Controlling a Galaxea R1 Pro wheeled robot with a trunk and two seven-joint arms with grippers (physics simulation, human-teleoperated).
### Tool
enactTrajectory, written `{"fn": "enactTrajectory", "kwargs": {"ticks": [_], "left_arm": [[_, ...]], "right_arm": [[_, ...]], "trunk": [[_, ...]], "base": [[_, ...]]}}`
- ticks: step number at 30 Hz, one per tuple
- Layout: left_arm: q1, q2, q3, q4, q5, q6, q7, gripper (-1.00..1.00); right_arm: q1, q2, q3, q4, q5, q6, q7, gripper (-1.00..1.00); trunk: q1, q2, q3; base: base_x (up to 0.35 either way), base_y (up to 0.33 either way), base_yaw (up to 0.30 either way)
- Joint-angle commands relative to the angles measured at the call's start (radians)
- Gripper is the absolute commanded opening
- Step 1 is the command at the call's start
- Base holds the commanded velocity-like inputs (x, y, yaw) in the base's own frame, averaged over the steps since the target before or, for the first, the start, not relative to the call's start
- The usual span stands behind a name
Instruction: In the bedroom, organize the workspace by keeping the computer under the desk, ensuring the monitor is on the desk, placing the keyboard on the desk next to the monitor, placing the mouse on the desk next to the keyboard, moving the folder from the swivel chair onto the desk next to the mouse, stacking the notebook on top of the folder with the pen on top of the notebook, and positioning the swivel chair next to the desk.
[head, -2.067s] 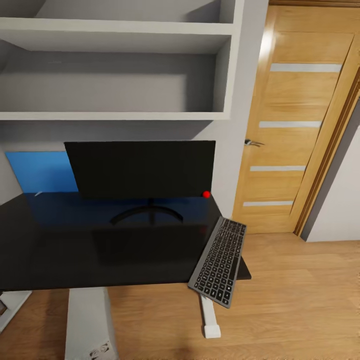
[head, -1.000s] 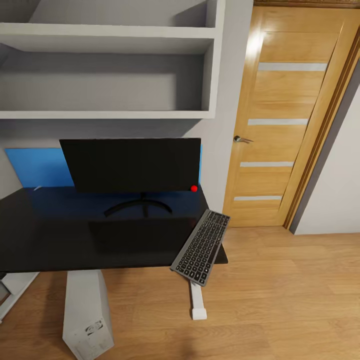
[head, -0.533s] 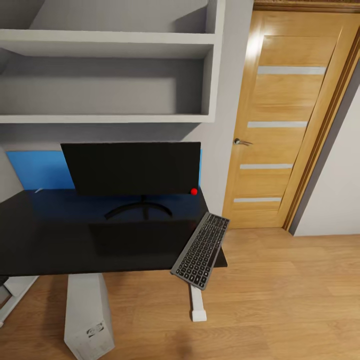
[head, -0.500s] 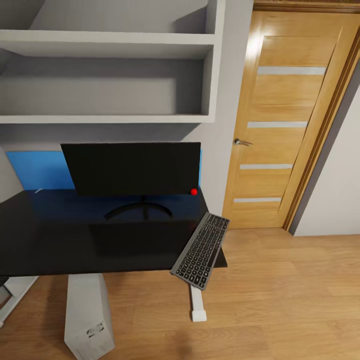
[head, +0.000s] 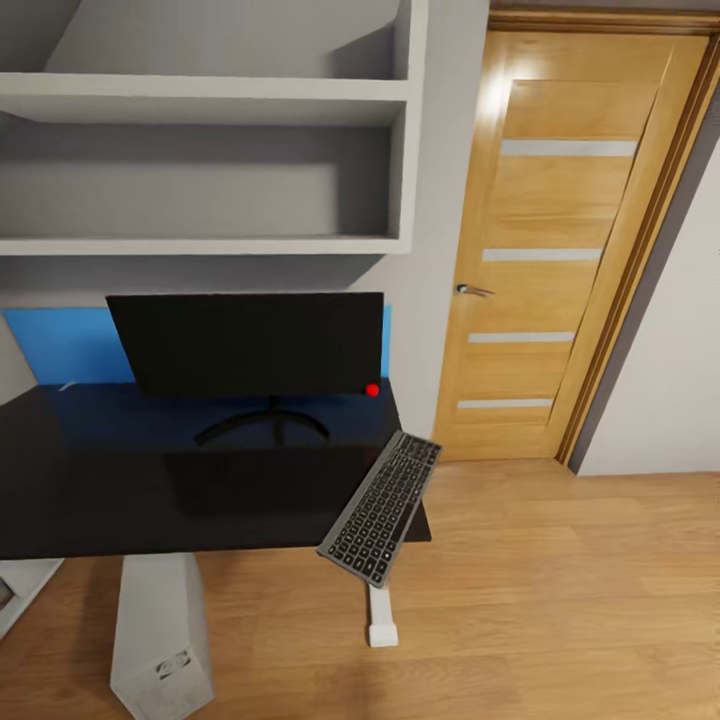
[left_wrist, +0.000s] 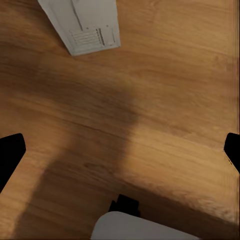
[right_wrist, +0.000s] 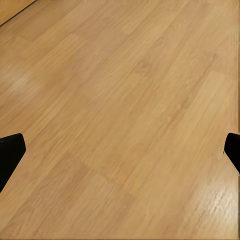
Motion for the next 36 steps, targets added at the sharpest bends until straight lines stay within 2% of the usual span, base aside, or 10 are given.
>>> {"fn": "enactTrajectory", "kwargs": {"ticks": [1,6,13,23,26,32,36], "left_arm": [[0.0,-0.001,0.001,-0.002,0.01,-0.002,0.0,1.0],[0.001,-0.001,0.001,-0.002,0.01,-0.002,0.0,1.0],[0.0,-0.002,0.001,-0.002,0.009,-0.003,0.001,1.0],[0.001,-0.002,0.001,-0.002,0.01,-0.002,0.002,1.0],[0.001,-0.002,0.001,-0.002,0.01,-0.001,0.001,1.0],[0.0,-0.002,0.001,0.009,0.01,-0.001,-0.001,1.0],[0.0,-0.002,0.0,0.026,0.01,-0.001,-0.005,1.0]], "right_arm": [[0.0,0.0,0.001,-0.001,0.001,0.0,-0.005,1.0],[0.0,0.0,0.002,-0.001,0.006,0.0,-0.005,1.0],[0.0,0.0,0.0,-0.001,0.04,0.0,-0.005,1.0],[0.0,0.0,0.0,0.002,0.055,0.001,-0.004,1.0],[0.0,0.0,0.008,0.019,0.06,0.0,-0.003,1.0],[0.0,0.001,0.048,0.047,0.094,0.0,-0.004,1.0],[0.0,0.019,0.062,0.051,0.108,0.0,-0.004,1.0]], "trunk": [[-0.004,0.007,0.002],[-0.023,0.042,0.018],[-0.05,0.091,0.04],[-0.088,0.161,0.071],[-0.1,0.182,0.081],[-0.123,0.224,0.1],[-0.138,0.252,0.112]], "base": [[0.0,-0.295,0.0],[0.0,-0.303,0.0],[0.008,-0.276,0.0],[0.008,-0.051,0.0],[0.001,-0.005,0.0],[0.0,-0.001,0.0],[0.0,0.0,0.0]]}}
